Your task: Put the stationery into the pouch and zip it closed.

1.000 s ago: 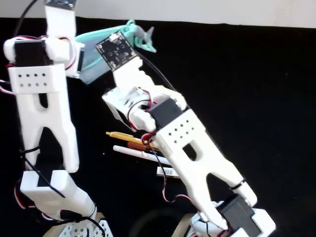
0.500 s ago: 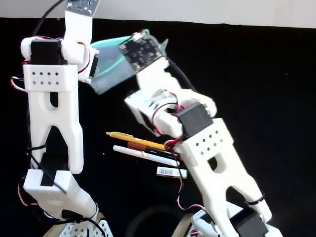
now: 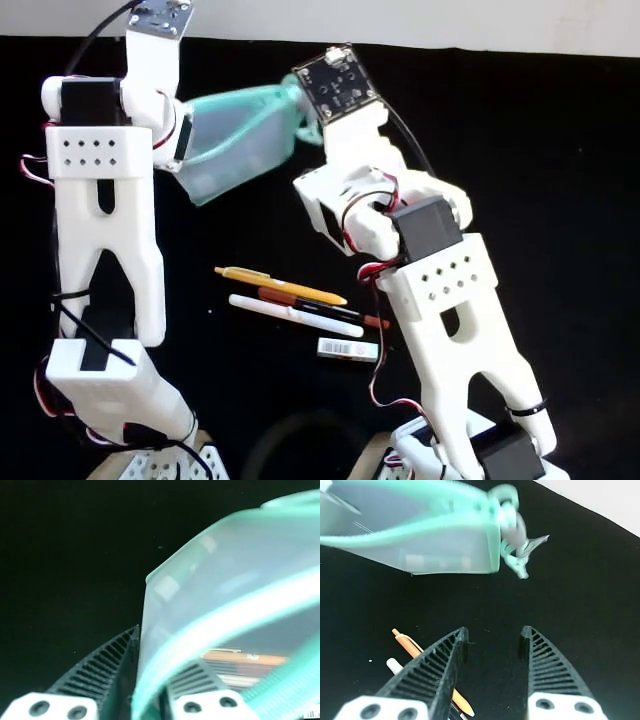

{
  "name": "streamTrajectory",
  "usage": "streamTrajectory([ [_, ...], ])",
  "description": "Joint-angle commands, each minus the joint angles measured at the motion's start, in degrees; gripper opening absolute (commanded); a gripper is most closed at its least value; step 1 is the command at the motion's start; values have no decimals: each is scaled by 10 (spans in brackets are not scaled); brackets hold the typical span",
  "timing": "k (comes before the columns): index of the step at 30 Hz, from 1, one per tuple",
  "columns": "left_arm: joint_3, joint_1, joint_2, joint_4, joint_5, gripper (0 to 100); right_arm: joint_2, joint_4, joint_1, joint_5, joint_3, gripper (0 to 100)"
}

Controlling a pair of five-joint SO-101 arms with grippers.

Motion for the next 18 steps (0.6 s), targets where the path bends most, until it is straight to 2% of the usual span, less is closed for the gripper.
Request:
streamTrajectory([
  [1, -4, -7, -1, 0, 4, 142, -21, 0, 7, 4, 4, 176],
  [9, -5, -9, -2, -1, 5, 143, -21, -23, 8, 4, 42, 176],
  [18, -83, -7, -2, 4, 6, 143, -21, -32, 8, 4, 50, 176],
])
